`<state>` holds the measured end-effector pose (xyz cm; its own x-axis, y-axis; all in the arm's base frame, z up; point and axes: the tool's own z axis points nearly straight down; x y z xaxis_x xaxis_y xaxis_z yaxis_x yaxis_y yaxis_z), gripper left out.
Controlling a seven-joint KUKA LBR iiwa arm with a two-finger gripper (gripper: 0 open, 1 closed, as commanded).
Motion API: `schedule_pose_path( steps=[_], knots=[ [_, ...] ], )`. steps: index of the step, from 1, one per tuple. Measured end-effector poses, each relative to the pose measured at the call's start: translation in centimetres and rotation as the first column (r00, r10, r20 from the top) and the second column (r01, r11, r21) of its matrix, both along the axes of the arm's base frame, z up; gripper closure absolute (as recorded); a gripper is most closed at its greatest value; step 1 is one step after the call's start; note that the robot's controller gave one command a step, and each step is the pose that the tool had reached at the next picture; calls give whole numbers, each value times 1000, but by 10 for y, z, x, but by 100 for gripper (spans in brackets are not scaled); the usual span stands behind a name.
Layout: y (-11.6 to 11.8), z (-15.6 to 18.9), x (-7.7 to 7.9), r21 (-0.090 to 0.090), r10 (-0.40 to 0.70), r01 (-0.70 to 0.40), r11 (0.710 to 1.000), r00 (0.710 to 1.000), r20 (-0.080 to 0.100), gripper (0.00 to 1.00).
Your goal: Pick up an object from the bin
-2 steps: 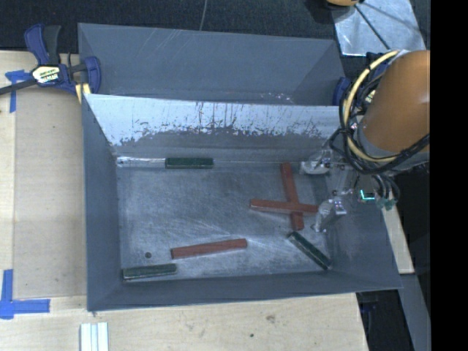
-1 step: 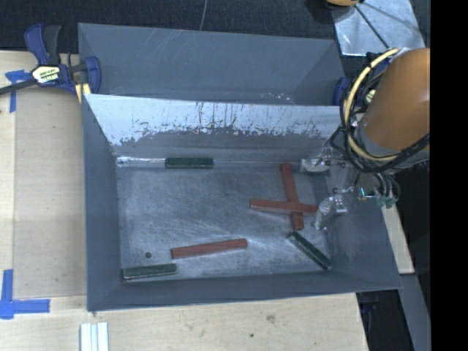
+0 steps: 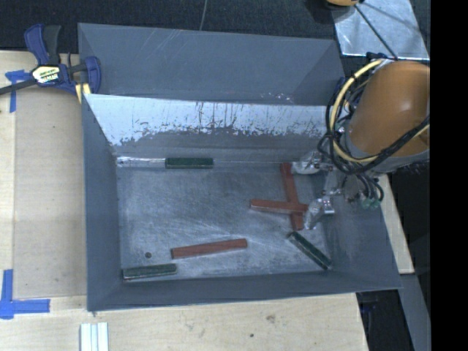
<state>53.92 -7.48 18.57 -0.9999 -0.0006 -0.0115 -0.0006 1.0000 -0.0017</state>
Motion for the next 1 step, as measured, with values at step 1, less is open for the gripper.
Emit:
schedule_pose_path(
  steps=[1],
  knots=[
    [2, -105, 33, 1, 52, -52, 999, 999, -6, 100]
  ],
)
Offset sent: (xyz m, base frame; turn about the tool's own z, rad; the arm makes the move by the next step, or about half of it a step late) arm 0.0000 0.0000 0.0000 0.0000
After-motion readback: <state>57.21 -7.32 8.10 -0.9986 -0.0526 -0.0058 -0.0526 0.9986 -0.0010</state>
